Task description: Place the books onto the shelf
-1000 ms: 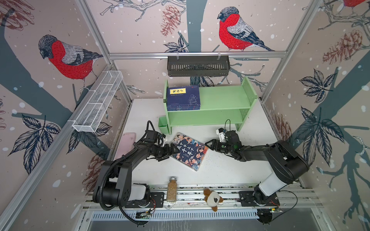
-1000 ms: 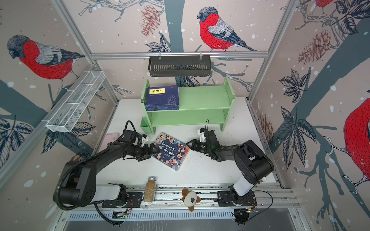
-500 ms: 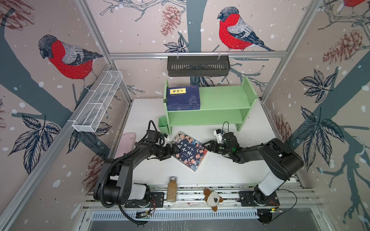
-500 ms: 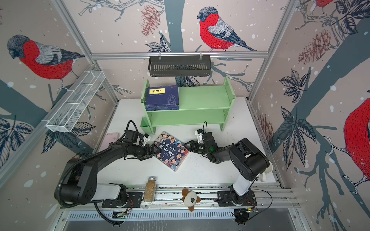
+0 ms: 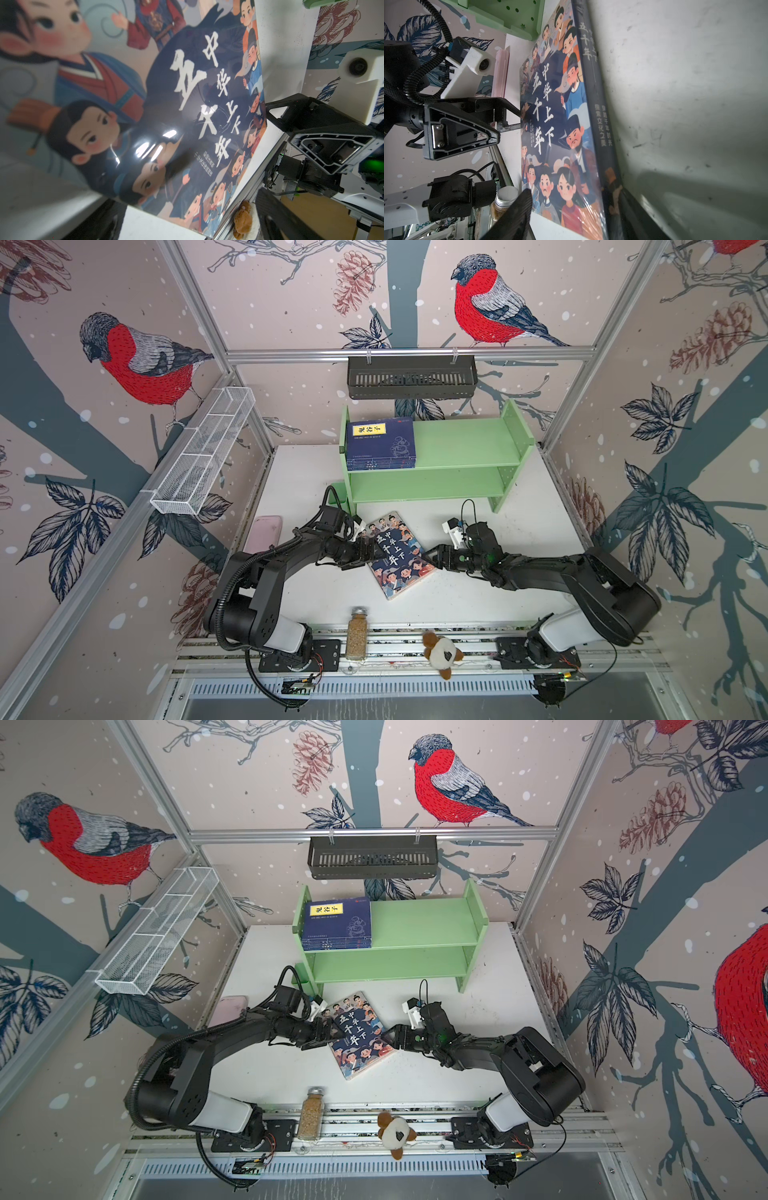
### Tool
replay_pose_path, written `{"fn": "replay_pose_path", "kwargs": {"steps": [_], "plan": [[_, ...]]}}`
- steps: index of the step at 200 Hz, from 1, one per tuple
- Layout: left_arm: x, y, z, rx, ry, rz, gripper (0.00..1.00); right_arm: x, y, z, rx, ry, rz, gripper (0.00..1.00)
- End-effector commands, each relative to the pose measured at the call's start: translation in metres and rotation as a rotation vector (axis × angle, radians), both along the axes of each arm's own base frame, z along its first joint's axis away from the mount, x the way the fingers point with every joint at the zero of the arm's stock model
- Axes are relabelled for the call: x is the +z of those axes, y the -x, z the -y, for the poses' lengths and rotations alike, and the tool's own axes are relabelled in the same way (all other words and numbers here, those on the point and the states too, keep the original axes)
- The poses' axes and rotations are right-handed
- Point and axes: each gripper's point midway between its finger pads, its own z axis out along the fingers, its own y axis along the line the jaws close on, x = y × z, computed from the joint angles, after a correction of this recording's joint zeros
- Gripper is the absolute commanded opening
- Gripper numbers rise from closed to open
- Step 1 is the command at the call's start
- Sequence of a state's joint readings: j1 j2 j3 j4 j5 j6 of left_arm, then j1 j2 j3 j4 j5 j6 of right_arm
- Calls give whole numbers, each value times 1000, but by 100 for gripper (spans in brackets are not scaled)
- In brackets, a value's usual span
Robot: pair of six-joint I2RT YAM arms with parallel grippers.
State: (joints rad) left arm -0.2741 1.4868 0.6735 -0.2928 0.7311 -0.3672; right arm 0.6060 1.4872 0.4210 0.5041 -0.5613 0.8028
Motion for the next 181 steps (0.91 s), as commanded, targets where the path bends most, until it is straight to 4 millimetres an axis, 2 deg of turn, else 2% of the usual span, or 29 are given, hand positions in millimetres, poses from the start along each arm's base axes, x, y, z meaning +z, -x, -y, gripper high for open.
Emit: {"fn": "replay_pose_path", "kwargs": {"steps": [1, 37, 58, 94, 135, 159, 181], "plan": [[-3, 1, 1, 7, -8, -11, 97, -2, -2, 3, 8, 24, -4, 67], [-13, 5, 0, -7, -41, 15, 97, -6, -13, 2, 10, 24, -18, 68], [-16, 5, 3, -35, -50, 16, 96, -13, -12, -2, 33, 6, -53, 67], [-13, 8, 20, -109, -47, 41, 97, -15, 5, -7, 87, -30, -107, 67], [-14, 9, 23, -121, -39, 40, 96, -4, 28, -9, 143, -66, -140, 66], [-8, 9, 27, -123, -11, 49, 97, 4, 36, -12, 147, -118, -159, 67], [-5, 9, 30, -126, 15, 48, 97, 3, 36, -16, 135, -124, -184, 67]]}}
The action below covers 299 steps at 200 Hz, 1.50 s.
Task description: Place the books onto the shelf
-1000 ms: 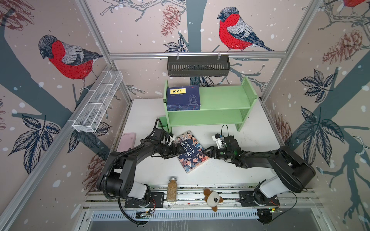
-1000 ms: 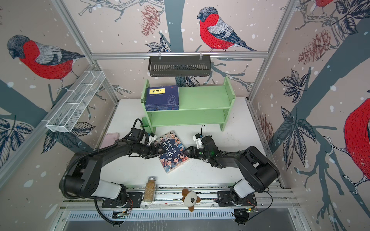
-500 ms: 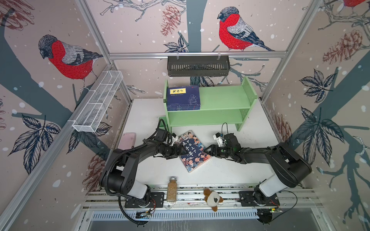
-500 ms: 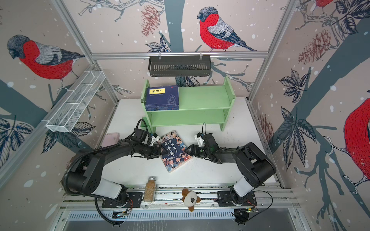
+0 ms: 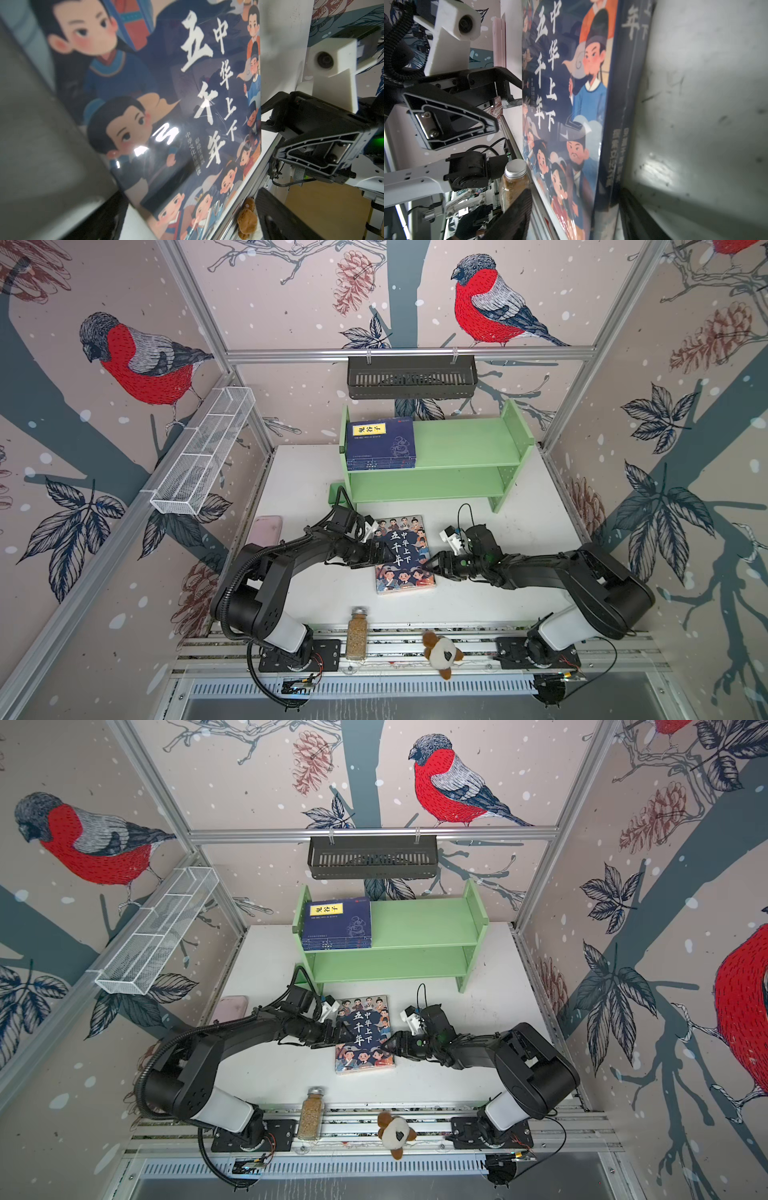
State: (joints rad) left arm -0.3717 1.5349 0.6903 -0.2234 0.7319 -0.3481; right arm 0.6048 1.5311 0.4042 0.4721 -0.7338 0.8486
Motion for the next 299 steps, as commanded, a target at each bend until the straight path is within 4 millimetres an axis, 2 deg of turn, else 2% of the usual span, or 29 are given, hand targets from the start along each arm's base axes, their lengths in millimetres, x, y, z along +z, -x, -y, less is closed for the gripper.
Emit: {"fn": "replay_pose_path", "kwargs": {"steps": [1, 53, 80, 119, 141, 170, 213, 228, 280, 299], "plan": [[-2, 4, 2, -16, 4, -3, 97, 16, 2, -12, 17, -80, -13, 67], [6, 17, 22, -64, 90, -33, 97, 0, -3, -12, -67, -25, -61, 67], [10, 21, 31, -87, 129, -56, 96, -14, -3, -7, -112, 66, -62, 67], [11, 21, 33, -95, 123, -51, 96, -13, 2, -5, -148, 43, -61, 66], [10, 22, 30, -97, 105, -35, 96, -4, 1, -3, -165, 21, -29, 56], [16, 20, 31, -102, 115, -16, 96, 12, -1, -5, -149, -46, 14, 31], [28, 20, 35, -111, 156, -1, 97, 29, -1, -11, -105, -129, 50, 20], [34, 18, 34, -111, 158, 21, 97, 34, 1, -11, -93, -152, 54, 11], [63, -2, 12, -32, 201, 119, 97, 75, 15, -8, 19, -271, 89, 5], [75, -7, 5, -9, 225, 148, 97, 83, 19, -4, 56, -285, 85, 4]]}}
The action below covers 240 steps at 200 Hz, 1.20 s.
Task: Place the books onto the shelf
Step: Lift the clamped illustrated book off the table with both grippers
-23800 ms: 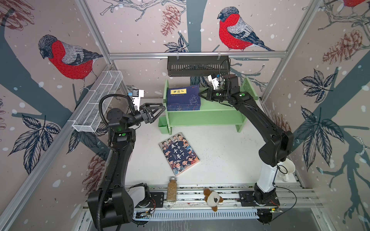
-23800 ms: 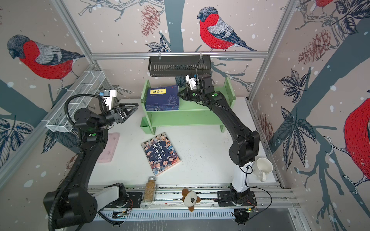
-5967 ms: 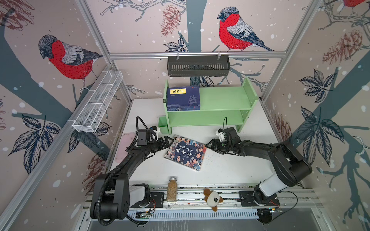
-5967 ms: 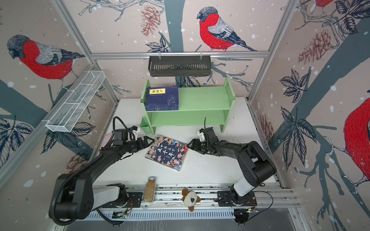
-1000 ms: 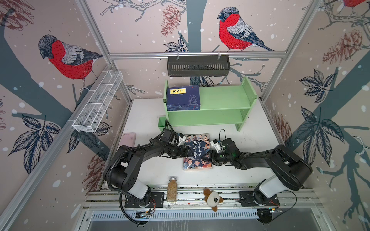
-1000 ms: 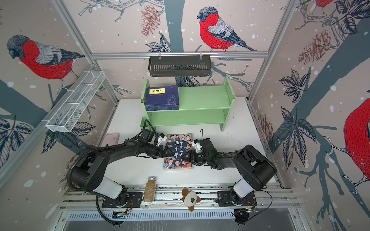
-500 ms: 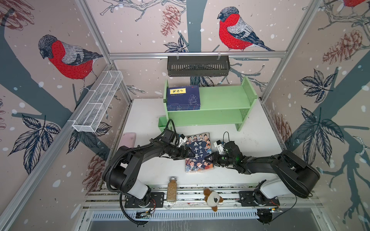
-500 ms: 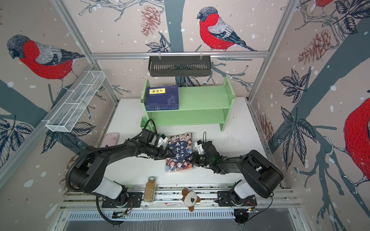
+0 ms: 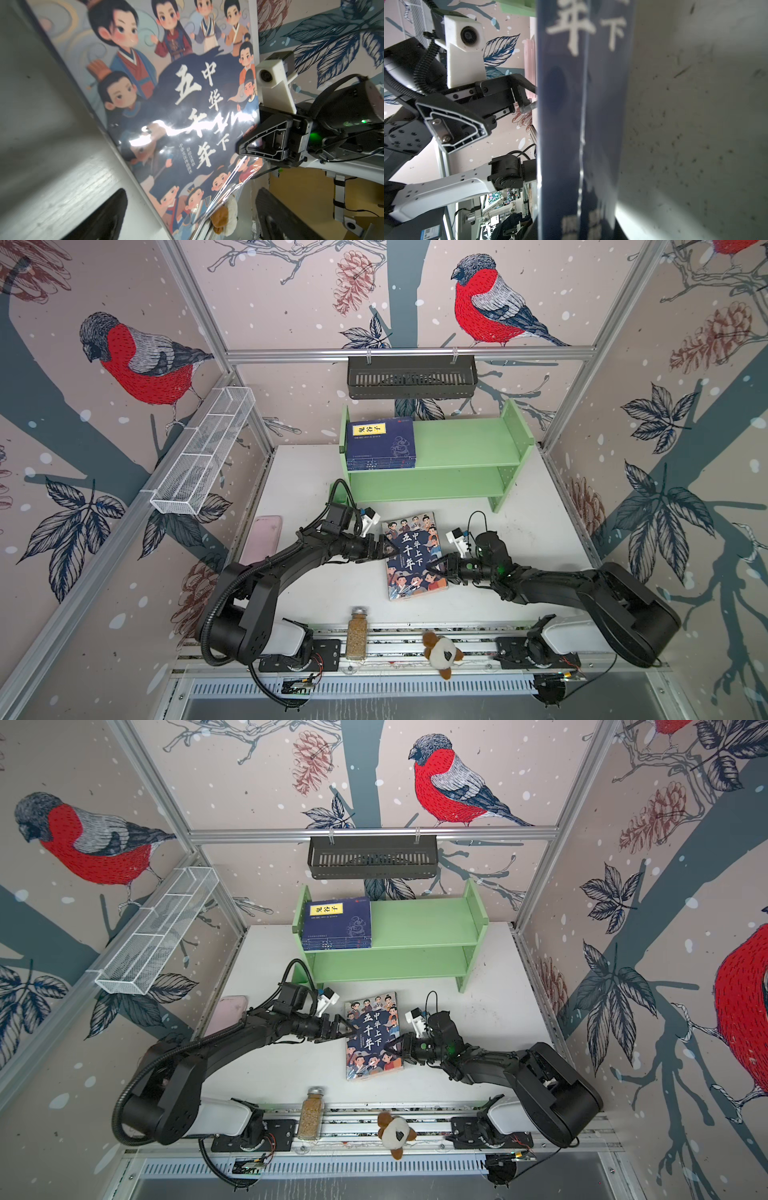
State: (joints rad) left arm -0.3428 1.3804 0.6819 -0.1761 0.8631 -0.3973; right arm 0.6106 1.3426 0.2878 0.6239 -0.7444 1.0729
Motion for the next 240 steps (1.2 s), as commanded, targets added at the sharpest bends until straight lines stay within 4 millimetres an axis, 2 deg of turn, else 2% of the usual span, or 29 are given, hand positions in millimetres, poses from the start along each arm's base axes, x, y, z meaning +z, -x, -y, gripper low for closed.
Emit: {"fn": "replay_pose_path", "kwargs": {"steps": [1, 26, 29, 58, 85, 135, 151, 189, 199, 216, 230, 235, 240], "plan": [[16, -3, -3, -2, 48, 47, 97, 40, 9, -7, 128, -124, 121, 4], [23, -1, -6, 0, 64, 71, 97, 43, 13, 1, 147, -132, 100, 3], [24, -1, -7, 2, 65, 72, 97, 49, 14, 1, 152, -143, 117, 3], [26, 1, -12, 32, 88, 59, 97, 60, 24, 3, 204, -147, 135, 3], [30, 1, -16, 47, 117, 52, 97, 80, 32, 4, 251, -175, 190, 2], [62, 15, -3, -18, 340, -26, 97, 109, 42, -2, 342, -221, 270, 2], [70, 17, -2, -28, 369, -18, 91, 112, 43, -7, 377, -213, 280, 2], [80, 24, -2, -38, 402, -8, 63, 117, 46, -19, 449, -230, 302, 2], [82, 26, -2, -38, 413, -13, 52, 116, 44, -21, 456, -225, 300, 3], [86, 27, -2, -39, 425, -5, 24, 114, 39, -24, 455, -213, 292, 4], [88, 28, -3, -36, 425, 1, 5, 113, 35, -26, 448, -208, 291, 9], [89, 27, -3, -33, 424, 4, 0, 113, 33, -27, 443, -206, 292, 12], [90, 28, -3, -31, 423, 8, 0, 113, 32, -28, 437, -201, 292, 17]]}}
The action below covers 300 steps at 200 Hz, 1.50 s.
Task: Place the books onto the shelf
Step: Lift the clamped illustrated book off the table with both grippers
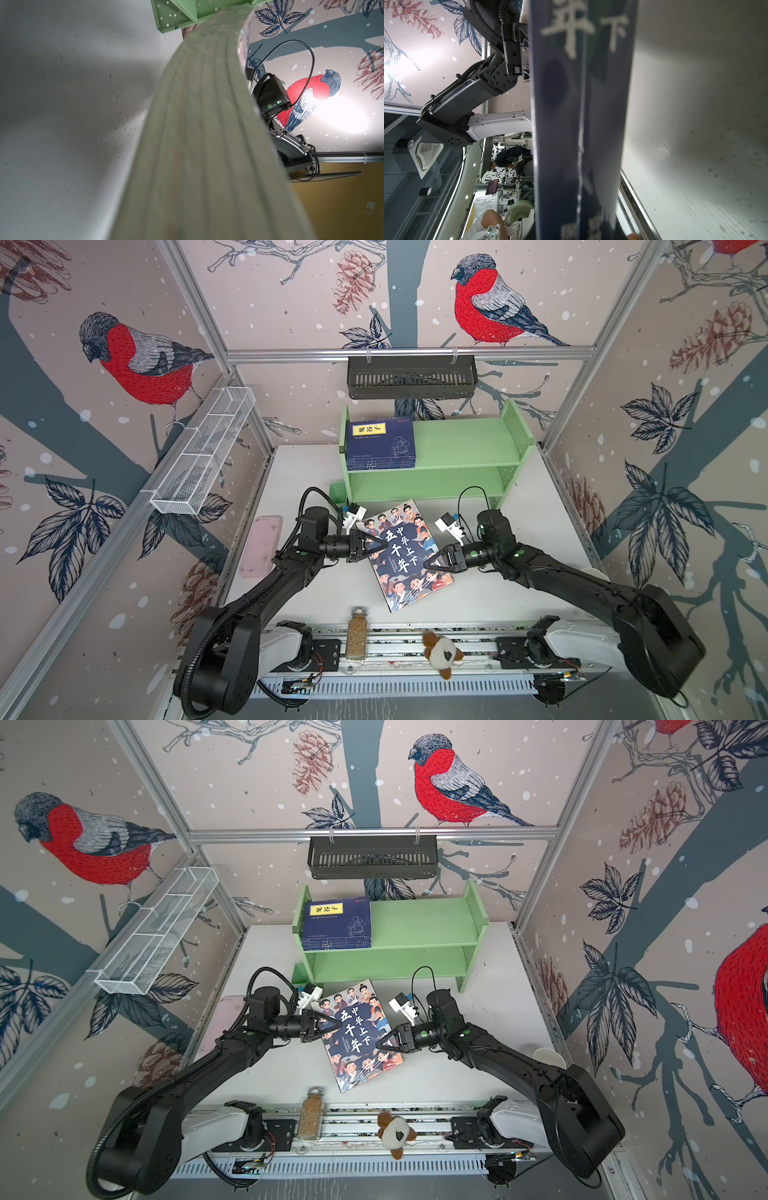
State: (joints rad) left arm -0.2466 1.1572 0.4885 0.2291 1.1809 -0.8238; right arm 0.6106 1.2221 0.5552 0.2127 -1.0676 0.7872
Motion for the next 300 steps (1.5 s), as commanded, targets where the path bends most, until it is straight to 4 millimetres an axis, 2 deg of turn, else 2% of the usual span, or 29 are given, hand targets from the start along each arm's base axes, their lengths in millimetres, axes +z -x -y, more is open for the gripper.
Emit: {"fn": "replay_pose_path", "kwargs": {"steps": [1, 11, 22, 39, 69, 109, 142, 173, 197, 233, 259, 285, 300], "plan": [[19, 4, 3, -34, 47, 64, 0, 24, 1, -8, 69, -95, 118, 19], [21, 4, 2, -29, 46, 70, 0, 23, -4, -8, 47, -86, 116, 34], [24, 3, 1, -19, 45, 82, 0, 23, -10, -7, 12, -76, 121, 40], [30, 1, -2, -1, 50, 89, 0, 21, -23, 2, -79, -55, 121, 57], [39, -6, -10, 58, 57, 95, 0, 26, -42, 32, -286, -91, 105, 72], [46, -8, -18, 100, 59, 88, 0, 34, -33, 51, -439, -138, 103, 89], [54, -9, -20, 129, 70, 70, 0, 34, -19, 51, -497, -175, 59, 94], [62, -22, -28, 217, 105, 39, 0, 20, -4, 39, -497, -163, 11, 94], [61, -28, -39, 286, 106, 36, 0, 24, 5, 32, -512, -211, -11, 94], [64, -31, -46, 351, 129, 50, 0, 35, 6, 25, -549, -254, -1, 94], [76, -33, -47, 355, 142, 113, 0, 32, 3, 19, -565, -225, -20, 94], [86, -34, -47, 359, 145, 166, 0, 30, 5, 3, -527, -210, -39, 93], [86, -34, -48, 363, 149, 164, 0, 37, 6, -7, -507, -232, -34, 93]]}}
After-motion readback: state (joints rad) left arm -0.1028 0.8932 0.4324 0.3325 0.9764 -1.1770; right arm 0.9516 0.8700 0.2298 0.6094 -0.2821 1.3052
